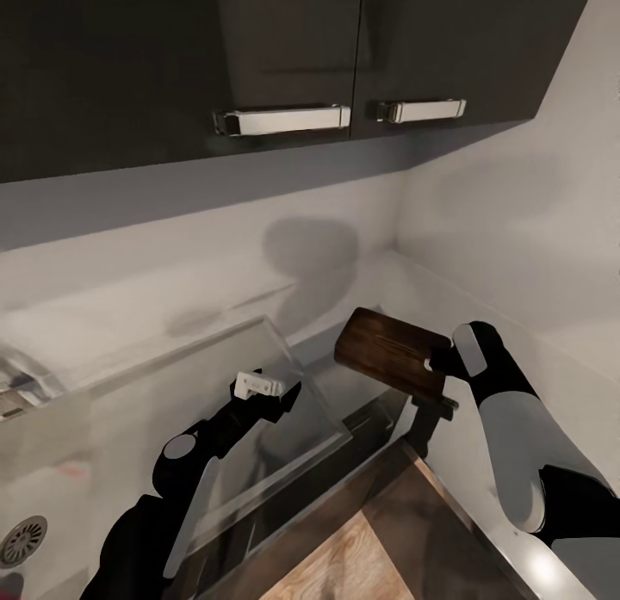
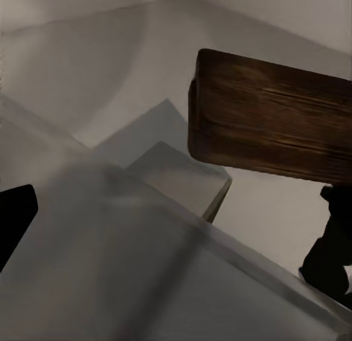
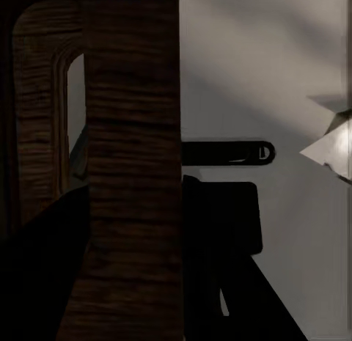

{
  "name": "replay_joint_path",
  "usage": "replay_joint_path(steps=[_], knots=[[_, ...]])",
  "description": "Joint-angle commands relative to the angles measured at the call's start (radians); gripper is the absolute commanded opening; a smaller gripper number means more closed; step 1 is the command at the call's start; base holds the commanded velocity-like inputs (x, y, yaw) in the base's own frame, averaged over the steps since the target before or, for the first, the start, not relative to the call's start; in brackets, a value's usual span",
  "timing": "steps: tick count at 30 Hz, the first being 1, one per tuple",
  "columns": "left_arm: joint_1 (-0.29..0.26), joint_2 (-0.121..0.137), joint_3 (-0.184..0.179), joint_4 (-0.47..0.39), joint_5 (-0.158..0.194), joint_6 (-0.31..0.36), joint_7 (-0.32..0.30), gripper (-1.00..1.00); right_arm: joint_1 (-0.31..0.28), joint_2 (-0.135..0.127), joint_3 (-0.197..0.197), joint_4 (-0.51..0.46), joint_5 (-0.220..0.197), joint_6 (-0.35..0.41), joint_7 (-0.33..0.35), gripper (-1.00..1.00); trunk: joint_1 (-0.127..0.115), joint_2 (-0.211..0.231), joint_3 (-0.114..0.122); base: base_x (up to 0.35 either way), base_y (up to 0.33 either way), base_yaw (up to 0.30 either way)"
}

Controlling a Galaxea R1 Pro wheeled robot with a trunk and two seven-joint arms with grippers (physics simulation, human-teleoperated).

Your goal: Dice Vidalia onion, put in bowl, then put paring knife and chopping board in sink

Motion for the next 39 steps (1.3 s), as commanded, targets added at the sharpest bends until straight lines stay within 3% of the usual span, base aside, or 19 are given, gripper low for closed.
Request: replay_joint_path(steps=[1, 27, 32, 39], knots=[[-0.001, 0.000, 0.001, -0.001, 0.003, 0.007, -0.003, 1.00, -0.001, 0.000, -0.001, -0.002, -0.011, 0.002, -0.009, -1.00, 0.001, -0.002, 0.000, -0.002, 0.000, 0.000], [-0.001, 0.000, 0.001, -0.001, 0.003, 0.007, -0.003, 1.00, -0.001, 0.000, 0.005, -0.013, -0.011, 0.003, -0.002, -1.00, 0.001, -0.002, 0.042, 0.000, 0.000, 0.000], [-0.001, 0.000, 0.000, -0.001, 0.003, 0.007, -0.003, 1.00, -0.001, 0.000, 0.109, -0.014, -0.011, 0.003, -0.002, -1.00, 0.001, -0.002, 0.050, 0.000, 0.000, 0.000], [-0.001, 0.000, 0.000, -0.001, 0.003, 0.007, -0.003, 1.00, -0.001, 0.000, 0.154, -0.014, -0.011, 0.003, -0.002, -1.00, 0.001, -0.002, 0.061, 0.000, 0.000, 0.000]])
